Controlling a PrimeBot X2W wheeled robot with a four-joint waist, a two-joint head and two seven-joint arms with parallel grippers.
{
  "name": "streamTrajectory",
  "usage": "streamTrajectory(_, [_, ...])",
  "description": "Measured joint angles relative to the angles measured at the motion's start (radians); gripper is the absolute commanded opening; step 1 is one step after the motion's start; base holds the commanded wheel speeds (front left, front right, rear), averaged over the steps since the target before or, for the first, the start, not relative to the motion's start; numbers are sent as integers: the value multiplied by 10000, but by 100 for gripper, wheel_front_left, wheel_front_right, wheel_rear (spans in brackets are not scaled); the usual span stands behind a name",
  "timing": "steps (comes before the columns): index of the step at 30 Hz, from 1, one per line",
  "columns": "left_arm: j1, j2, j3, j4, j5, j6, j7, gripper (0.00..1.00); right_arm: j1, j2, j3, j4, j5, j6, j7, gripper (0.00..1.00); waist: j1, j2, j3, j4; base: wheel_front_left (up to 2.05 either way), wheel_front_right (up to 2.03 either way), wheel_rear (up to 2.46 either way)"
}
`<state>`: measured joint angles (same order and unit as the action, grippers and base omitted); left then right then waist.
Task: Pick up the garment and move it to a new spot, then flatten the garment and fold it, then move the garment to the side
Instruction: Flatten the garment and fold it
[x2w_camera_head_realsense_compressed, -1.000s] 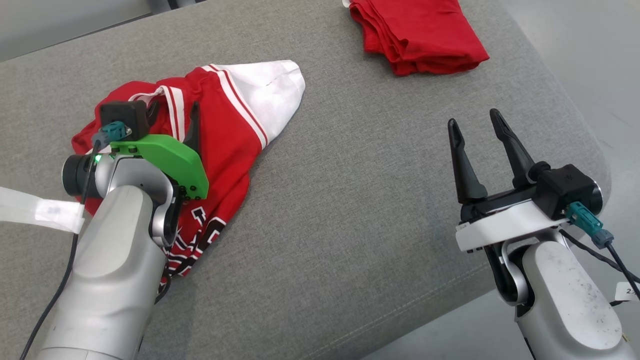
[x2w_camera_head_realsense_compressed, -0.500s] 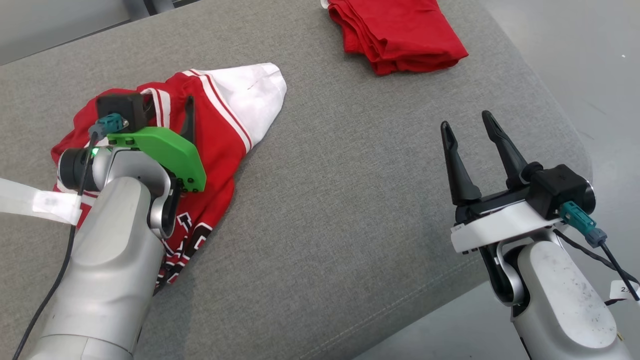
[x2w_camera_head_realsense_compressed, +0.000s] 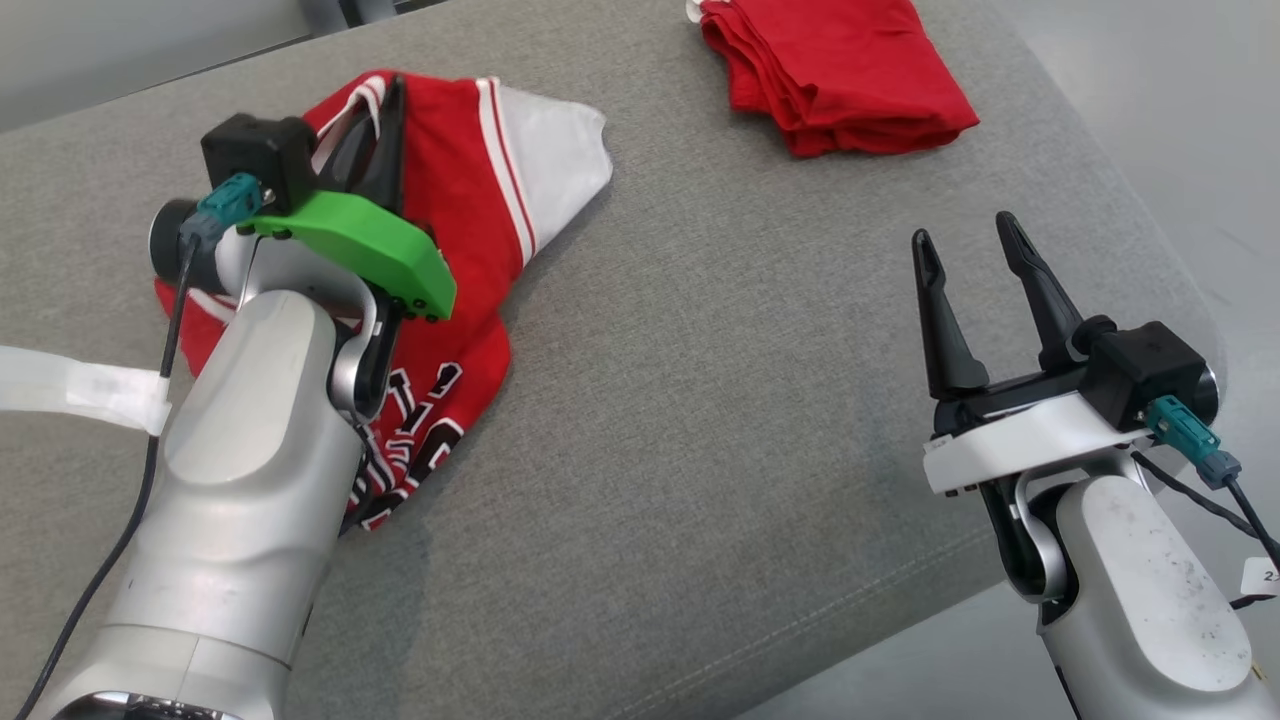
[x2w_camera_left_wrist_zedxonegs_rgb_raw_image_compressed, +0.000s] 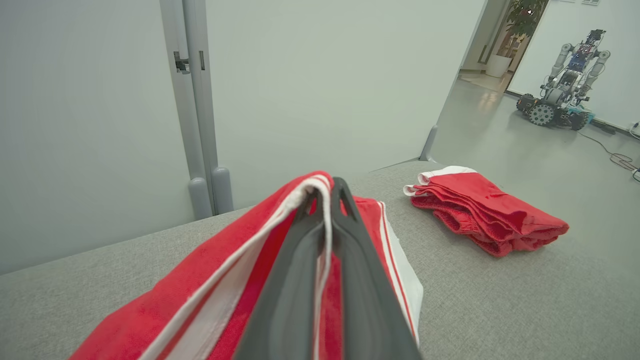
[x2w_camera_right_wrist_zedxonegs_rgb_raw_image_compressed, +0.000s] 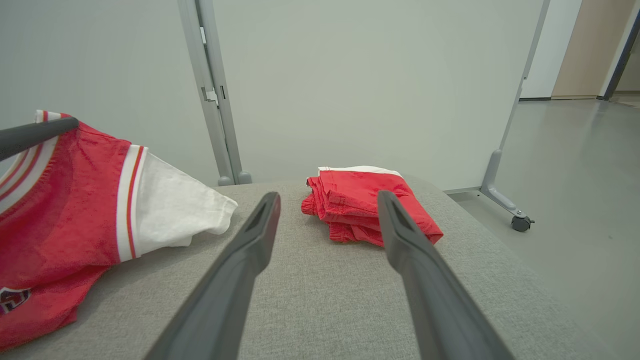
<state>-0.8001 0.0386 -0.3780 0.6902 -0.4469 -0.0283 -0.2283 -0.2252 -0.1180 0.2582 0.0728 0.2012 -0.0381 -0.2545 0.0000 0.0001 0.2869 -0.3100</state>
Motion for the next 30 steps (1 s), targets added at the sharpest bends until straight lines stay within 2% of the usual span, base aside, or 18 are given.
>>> streamTrajectory(7, [-803, -90, -516, -907, 0, -523, -117, 0, -4, 2, 65, 148, -100, 52, 0, 100, 0, 0, -268, 576, 0, 0, 0])
streamTrajectory(14, [-1913, -127, -773, -2220, 15, -610, -205, 0, -5, 209, 374, 468, -100, 265, 0, 100, 0, 0, -833, 851, 0, 0, 0])
streamTrajectory(18, [-2165, -128, -1028, -3645, -1179, -686, -282, 0, 11, 205, 368, 579, -98, 286, 0, 100, 0, 0, -1104, 853, 0, 0, 0])
streamTrajectory(24, [-2095, -150, -2173, -4821, -2596, -621, -291, 0, 78, 127, 209, 560, -102, 278, 0, 100, 0, 0, -1219, 783, 0, 0, 0])
streamTrajectory(30, [-1209, -155, -2715, -4011, -2836, -12, -286, 0, 77, 42, 159, 558, -102, 284, 0, 100, 0, 0, -1088, 943, 0, 0, 0])
